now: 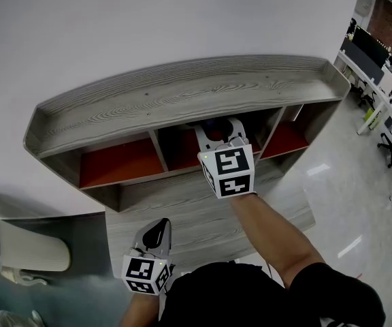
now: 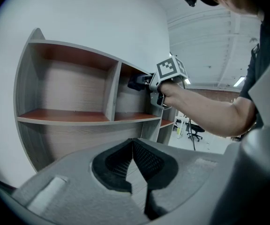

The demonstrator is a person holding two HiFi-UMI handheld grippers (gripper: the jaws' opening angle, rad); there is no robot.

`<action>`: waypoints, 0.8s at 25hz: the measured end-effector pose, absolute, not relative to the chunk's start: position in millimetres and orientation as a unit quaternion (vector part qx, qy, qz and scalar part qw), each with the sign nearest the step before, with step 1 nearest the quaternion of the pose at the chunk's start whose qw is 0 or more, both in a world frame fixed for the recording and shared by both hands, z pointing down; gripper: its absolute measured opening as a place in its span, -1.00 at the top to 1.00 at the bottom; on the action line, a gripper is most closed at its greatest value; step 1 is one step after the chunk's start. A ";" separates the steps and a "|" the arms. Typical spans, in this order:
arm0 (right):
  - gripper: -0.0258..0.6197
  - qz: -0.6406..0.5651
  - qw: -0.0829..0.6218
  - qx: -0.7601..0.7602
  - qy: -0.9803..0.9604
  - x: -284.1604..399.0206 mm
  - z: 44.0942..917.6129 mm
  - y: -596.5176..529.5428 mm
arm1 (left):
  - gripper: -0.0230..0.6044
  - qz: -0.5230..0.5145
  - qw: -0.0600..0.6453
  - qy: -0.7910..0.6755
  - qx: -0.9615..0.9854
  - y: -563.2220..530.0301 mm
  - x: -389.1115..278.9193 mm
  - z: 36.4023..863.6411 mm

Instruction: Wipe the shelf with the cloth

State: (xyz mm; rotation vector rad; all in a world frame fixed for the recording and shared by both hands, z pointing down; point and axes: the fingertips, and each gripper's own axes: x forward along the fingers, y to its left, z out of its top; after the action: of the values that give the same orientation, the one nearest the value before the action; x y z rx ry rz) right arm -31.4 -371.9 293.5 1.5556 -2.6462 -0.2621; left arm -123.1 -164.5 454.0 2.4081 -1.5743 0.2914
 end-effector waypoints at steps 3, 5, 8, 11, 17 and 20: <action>0.49 -0.093 0.033 0.496 -0.863 -42.1 294.0 -368.8 | 0.89 0.099 0.129 -0.543 0.824 -163.0 -126.9 456.3; 0.49 -0.095 0.035 0.489 -0.866 -49.9 293.5 -366.3 | 0.90 0.097 0.130 -0.544 0.823 -162.1 -128.7 456.3; 0.49 -0.098 0.038 0.480 -0.871 -61.6 292.2 -363.2 | 0.89 0.095 0.129 -0.546 0.822 -161.4 -131.0 455.3; 0.49 -0.102 0.041 0.471 -0.875 -72.2 292.3 -361.2 | 0.89 0.094 0.130 -0.547 0.822 -160.8 -133.1 455.9; 0.49 -0.112 0.045 0.458 -0.881 -91.3 291.3 -355.3 | 0.89 0.091 0.130 -0.550 0.820 -160.0 -139.7 454.8; 0.49 -0.119 0.046 0.451 -0.884 -100.0 291.0 -350.7 | 0.89 0.090 0.129 -0.552 0.819 -159.5 -144.6 454.1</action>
State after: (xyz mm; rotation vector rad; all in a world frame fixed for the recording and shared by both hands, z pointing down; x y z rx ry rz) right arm -100.0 -350.7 291.0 1.3760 -2.6973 -0.3632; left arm -144.6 -159.5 454.1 2.3816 -1.6041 0.2611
